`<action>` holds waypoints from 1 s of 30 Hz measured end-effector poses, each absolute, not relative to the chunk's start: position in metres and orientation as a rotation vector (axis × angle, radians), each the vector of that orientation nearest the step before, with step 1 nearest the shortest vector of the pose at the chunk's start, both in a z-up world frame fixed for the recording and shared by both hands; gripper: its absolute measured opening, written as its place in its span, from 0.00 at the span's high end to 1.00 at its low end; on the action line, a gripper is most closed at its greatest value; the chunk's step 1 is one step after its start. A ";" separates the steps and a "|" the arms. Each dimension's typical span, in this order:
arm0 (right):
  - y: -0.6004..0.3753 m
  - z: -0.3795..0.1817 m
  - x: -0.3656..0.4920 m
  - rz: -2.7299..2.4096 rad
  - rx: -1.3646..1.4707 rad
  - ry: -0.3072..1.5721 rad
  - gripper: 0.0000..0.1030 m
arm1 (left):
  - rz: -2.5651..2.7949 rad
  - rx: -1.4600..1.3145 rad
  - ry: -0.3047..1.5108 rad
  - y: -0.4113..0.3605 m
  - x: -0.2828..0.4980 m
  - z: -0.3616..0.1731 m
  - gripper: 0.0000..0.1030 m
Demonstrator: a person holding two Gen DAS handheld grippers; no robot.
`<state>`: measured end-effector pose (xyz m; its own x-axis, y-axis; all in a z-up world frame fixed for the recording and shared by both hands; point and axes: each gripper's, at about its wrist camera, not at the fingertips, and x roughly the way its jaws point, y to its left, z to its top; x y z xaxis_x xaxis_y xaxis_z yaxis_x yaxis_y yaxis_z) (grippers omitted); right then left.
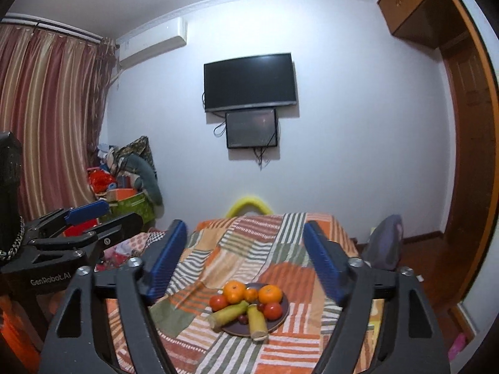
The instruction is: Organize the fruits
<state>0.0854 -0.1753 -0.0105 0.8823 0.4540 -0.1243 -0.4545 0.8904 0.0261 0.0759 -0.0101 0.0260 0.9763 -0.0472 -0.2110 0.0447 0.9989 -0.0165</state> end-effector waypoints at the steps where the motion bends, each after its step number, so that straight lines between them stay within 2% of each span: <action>1: -0.175 -0.010 0.083 0.464 -0.010 0.122 0.21 | -0.044 -0.012 0.211 -0.010 0.074 0.025 0.12; 5: -0.170 -0.010 0.079 0.435 -0.028 0.111 0.12 | -0.030 -0.021 0.198 -0.009 0.066 0.025 0.01; 8: -0.172 -0.012 0.079 0.421 -0.009 0.107 0.00 | -0.029 -0.028 0.198 -0.007 0.062 0.025 0.01; 30: -0.175 -0.020 0.068 0.405 -0.004 0.121 0.00 | -0.014 -0.029 0.199 -0.006 0.056 0.022 0.00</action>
